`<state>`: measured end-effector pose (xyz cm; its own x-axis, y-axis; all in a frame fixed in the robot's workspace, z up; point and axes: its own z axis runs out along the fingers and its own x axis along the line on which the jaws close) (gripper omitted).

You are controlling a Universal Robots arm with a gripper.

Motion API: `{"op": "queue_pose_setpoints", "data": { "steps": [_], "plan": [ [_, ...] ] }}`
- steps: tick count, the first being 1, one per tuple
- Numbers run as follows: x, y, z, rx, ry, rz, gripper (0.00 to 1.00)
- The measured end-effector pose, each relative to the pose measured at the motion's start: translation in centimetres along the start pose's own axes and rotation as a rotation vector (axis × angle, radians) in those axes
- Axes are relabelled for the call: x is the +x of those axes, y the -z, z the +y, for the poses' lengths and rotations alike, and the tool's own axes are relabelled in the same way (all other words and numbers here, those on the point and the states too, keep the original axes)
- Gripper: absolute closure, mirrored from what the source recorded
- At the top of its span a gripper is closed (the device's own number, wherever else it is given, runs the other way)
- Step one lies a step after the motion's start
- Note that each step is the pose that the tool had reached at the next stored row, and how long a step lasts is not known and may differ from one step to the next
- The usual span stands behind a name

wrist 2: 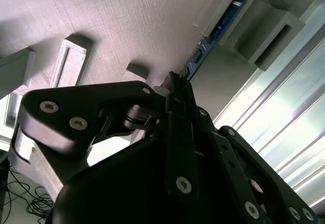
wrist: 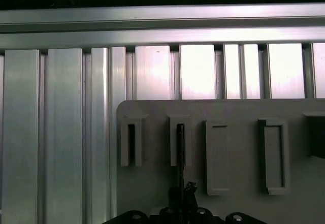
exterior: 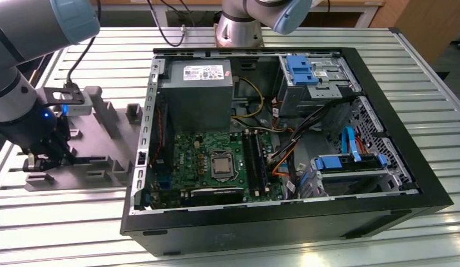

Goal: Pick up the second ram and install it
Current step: 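Pick up the second ram and move it above second insertion slot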

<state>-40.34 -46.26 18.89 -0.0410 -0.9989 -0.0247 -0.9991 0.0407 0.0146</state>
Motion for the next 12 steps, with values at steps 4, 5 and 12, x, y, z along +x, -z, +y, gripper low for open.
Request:
{"op": "queue_pose_setpoints", "data": {
  "steps": [4,5,12],
  "plan": [
    [0.00,0.14,0.01,-0.0003,0.000,0.0003,0.86],
    [0.00,0.16,0.01,-0.0003,0.000,0.0002,0.86],
    [-0.01,0.42,0.01,-0.0001,0.000,0.0002,0.86]
  ]
}}
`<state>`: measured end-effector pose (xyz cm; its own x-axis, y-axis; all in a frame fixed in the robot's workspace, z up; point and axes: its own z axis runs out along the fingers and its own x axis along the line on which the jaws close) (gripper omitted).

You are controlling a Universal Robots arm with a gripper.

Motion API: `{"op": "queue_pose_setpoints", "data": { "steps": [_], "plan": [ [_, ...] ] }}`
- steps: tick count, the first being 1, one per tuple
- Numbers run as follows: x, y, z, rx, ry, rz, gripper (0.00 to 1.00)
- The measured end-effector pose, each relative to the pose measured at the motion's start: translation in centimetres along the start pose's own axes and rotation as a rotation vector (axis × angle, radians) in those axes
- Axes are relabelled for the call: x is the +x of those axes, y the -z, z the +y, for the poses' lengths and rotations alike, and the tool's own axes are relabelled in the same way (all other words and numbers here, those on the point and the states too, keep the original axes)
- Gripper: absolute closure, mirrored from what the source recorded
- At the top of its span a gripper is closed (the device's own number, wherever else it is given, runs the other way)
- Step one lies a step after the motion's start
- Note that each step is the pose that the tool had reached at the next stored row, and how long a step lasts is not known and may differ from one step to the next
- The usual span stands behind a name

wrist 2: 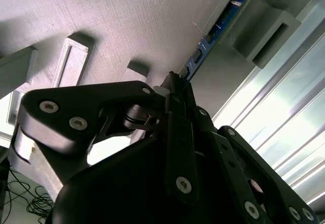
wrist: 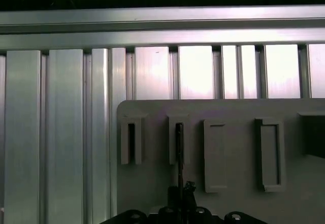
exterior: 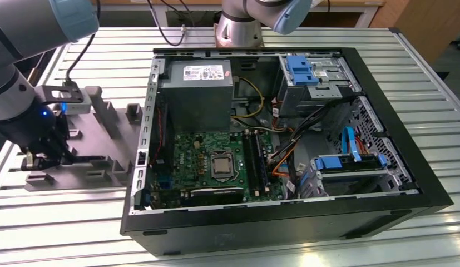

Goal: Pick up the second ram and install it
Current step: 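Pick up the second ram and move it above second insertion slot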

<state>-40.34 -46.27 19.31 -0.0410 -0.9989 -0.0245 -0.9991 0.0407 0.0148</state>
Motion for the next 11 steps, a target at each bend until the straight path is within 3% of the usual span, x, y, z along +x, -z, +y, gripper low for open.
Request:
{"op": "queue_pose_setpoints", "data": {
  "steps": [11],
  "plan": [
    [-0.01,0.45,0.01,-0.0002,0.000,0.0001,0.86]
  ]
}}
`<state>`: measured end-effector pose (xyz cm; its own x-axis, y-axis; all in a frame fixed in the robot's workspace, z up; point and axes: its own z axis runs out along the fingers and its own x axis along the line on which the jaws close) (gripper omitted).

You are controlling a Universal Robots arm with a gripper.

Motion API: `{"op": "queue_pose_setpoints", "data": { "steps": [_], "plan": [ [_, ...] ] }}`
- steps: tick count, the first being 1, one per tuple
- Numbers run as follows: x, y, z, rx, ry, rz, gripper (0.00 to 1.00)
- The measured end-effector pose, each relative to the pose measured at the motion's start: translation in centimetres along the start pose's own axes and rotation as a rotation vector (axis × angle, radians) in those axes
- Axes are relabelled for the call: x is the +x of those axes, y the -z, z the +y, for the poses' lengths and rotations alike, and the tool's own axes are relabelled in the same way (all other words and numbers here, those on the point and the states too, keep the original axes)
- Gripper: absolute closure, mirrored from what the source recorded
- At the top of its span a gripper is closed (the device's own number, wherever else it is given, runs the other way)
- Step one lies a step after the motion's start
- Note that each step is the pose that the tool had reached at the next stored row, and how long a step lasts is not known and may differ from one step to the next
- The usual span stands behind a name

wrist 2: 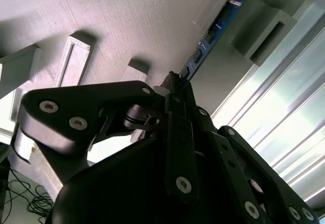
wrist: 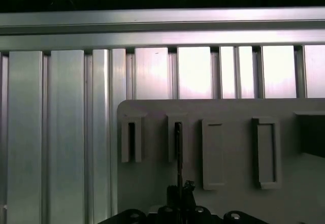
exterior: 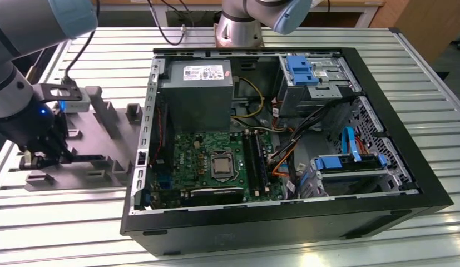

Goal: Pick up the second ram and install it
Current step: 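Pick up the second ram and move it above second insertion slot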

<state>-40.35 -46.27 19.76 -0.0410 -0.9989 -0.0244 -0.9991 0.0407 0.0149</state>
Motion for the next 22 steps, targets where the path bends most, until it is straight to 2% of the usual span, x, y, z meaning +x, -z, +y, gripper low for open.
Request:
{"op": "queue_pose_setpoints", "data": {
  "steps": [22],
  "plan": [
    [-0.03,1.06,0.01,0.0001,0.000,-0.0001,0.86]
  ]
}}
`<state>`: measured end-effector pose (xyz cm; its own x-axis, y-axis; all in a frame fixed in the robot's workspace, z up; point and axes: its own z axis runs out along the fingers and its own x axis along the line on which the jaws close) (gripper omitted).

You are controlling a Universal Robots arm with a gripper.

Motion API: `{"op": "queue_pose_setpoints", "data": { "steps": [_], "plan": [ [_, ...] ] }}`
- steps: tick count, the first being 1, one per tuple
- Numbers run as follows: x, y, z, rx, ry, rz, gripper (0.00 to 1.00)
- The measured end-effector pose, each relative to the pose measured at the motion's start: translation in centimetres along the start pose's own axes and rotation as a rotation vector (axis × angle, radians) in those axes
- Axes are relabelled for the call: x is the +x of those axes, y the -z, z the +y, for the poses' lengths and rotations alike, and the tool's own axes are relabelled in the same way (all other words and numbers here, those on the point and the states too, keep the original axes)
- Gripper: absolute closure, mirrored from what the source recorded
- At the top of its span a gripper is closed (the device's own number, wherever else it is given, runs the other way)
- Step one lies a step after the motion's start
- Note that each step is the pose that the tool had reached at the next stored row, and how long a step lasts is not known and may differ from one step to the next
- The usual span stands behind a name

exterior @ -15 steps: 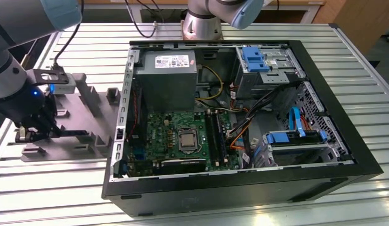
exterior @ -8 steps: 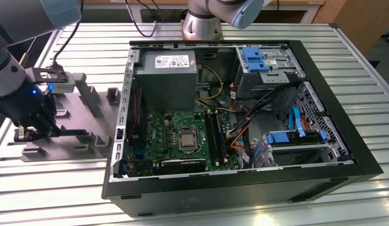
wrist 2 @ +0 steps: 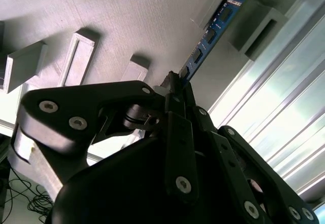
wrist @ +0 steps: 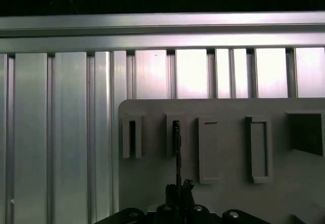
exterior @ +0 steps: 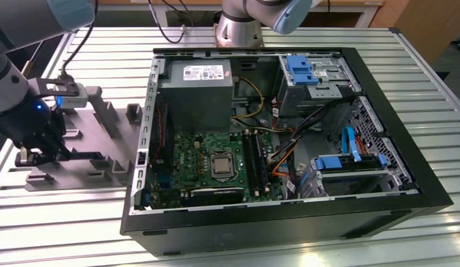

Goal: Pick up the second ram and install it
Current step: 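Pick up the second ram and move it above second insertion slot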

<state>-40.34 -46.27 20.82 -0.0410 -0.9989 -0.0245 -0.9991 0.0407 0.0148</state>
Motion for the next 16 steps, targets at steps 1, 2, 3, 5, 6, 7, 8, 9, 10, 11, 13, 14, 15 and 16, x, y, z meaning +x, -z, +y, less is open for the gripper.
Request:
{"op": "queue_pose_setpoints", "data": {
  "steps": [1,2,3,5,6,7,8,9,10,11,13,14,15,16],
  "plan": [
    [0.00,0.04,0.00,0.0000,0.000,0.0000,0.86],
    [0.00,0.09,0.00,0.0000,0.000,0.0000,0.86],
    [0.00,0.13,0.00,0.0000,0.000,0.0000,0.86],
    [-0.01,0.21,0.00,0.0000,0.000,0.0000,0.86],
    [-0.01,0.27,0.00,-0.0002,0.000,0.0001,0.86],
    [-0.01,0.31,0.01,-0.0001,0.000,0.0001,0.86],
    [-0.01,0.35,0.00,0.0000,0.000,0.0000,0.86],
    [-0.01,0.40,0.01,-0.0001,0.000,0.0001,0.86],
    [-0.01,0.44,0.01,0.0000,0.000,0.0000,0.86],
    [-0.01,0.49,0.01,0.0000,0.000,0.0000,0.86],
    [-0.01,0.58,0.01,0.0000,0.000,0.0000,0.86],
    [-0.01,0.62,0.01,0.0000,0.000,0.0000,0.86],
    [-0.02,0.66,0.01,-0.0001,0.000,0.0000,0.86],
    [-0.02,0.71,0.01,-0.0001,0.000,0.0001,0.86]
  ]
}}
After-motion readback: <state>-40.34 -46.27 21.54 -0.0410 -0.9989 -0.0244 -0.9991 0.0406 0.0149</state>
